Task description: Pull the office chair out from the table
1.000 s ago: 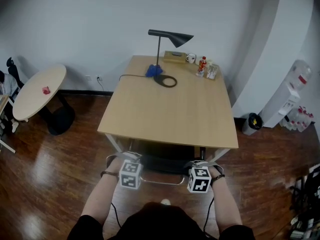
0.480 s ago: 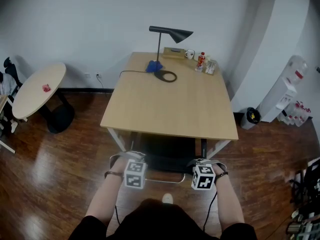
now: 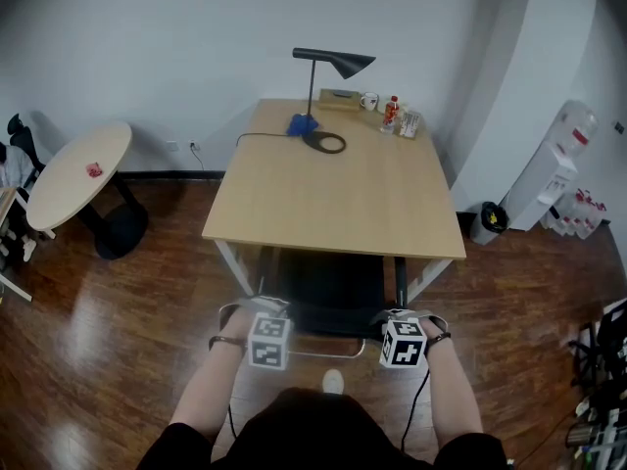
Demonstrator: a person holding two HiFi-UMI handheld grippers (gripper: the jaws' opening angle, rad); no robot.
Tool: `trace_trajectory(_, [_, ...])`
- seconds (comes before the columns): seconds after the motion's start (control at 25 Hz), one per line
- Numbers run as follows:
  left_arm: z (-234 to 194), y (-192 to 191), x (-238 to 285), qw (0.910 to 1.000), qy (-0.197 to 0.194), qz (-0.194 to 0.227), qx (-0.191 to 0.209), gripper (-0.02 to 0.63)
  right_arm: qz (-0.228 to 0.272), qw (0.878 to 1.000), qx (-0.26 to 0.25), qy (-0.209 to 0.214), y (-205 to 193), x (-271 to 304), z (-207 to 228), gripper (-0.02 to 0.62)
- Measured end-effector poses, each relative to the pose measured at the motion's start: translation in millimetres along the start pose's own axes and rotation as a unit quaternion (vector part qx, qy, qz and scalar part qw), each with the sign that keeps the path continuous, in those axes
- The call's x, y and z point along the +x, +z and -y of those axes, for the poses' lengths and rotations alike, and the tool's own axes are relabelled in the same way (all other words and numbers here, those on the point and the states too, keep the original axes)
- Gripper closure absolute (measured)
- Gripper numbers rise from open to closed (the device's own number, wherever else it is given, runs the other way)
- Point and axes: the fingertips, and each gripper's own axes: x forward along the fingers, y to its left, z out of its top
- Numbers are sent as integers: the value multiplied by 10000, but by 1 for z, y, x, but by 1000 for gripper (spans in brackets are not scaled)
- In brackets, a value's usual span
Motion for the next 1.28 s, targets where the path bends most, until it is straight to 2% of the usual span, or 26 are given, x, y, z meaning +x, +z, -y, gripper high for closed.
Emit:
trace_trajectory(0.68, [64, 15, -20, 9999, 29, 33, 118, 537, -44, 9998, 169, 39, 9, -10, -71, 503])
trace_trajectory(1.28, [105, 25, -35, 10000, -88, -22, -12, 535, -2, 9999, 119, 64, 18, -20, -112, 503])
